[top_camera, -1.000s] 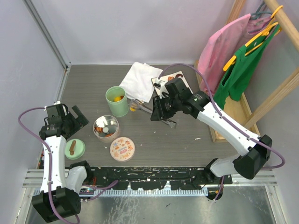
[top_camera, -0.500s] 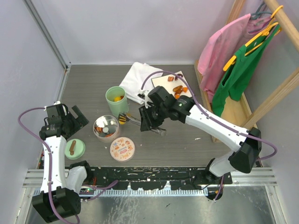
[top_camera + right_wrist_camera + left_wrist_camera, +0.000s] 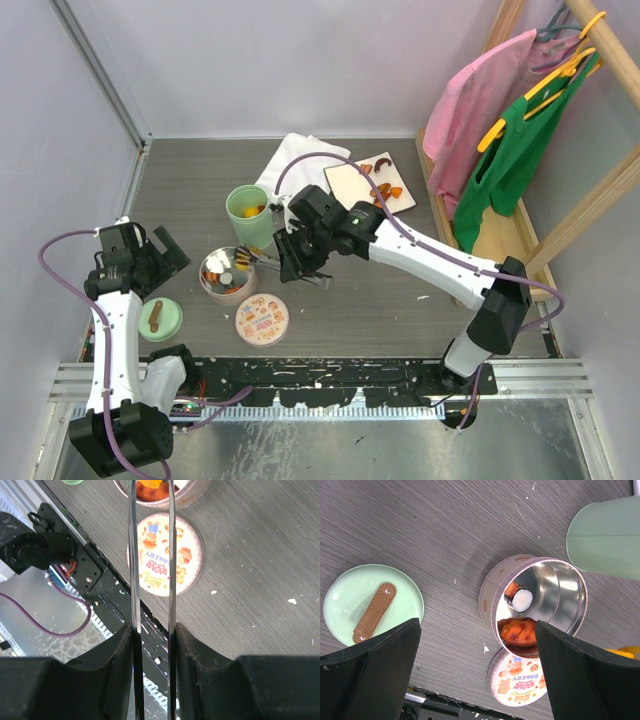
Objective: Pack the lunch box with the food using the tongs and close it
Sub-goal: Place the fake food in the packing box.
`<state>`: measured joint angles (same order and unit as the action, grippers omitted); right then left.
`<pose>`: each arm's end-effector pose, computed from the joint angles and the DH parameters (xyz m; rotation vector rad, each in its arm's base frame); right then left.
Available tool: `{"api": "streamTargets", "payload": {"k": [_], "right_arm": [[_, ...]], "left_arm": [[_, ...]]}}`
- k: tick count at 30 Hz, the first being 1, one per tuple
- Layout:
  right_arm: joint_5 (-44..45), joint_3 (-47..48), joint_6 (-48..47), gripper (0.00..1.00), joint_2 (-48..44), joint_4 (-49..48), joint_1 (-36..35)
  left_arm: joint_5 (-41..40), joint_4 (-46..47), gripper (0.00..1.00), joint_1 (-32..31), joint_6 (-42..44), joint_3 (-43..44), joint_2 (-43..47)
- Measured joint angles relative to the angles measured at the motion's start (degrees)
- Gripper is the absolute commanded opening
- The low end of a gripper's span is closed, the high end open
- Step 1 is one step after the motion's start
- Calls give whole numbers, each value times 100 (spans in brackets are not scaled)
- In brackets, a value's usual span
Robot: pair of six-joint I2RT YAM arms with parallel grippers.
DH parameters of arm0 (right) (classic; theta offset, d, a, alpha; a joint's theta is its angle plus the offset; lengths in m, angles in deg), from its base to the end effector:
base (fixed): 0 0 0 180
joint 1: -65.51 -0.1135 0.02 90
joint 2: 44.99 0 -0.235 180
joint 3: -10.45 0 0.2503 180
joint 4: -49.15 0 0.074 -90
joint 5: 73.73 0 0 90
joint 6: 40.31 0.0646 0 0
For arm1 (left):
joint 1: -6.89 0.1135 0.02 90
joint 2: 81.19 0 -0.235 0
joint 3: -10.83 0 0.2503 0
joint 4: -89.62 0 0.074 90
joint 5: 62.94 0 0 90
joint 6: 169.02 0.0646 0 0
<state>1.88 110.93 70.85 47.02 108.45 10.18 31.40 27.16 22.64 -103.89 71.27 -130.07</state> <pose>0.1928 0.3069 0.2793 -0.8855 2.4789 0.8399 0.1919 0.0490 0.2333 -0.8236 2.3208 -0.1625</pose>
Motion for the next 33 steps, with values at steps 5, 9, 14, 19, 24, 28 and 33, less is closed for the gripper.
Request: {"api": "streamTargets", "payload": {"k": [5,9,14,19,24,28,33], "right_arm": [[149,341,-11,36,210,24,-68],[323,603,-37,36,422,101,-153],[551,935,-55,35,745,205,-251],[859,1187,-98,35,1032,376,-352],[1080,1436,-133,37,1403,542,-466],[1272,1746,-157,38,1808,678,-627],[1659,2162,-186,39,2212,822,-787]], "left_arm": [[0,0,98,0,0,0,0],[0,0,98,0,0,0,0],[0,0,98,0,0,2,0],[0,0,98,0,0,0,0],[0,0,98,0,0,2,0],[0,0,98,0,0,0,0],[2,0,98,0,0,0,-2]]}}
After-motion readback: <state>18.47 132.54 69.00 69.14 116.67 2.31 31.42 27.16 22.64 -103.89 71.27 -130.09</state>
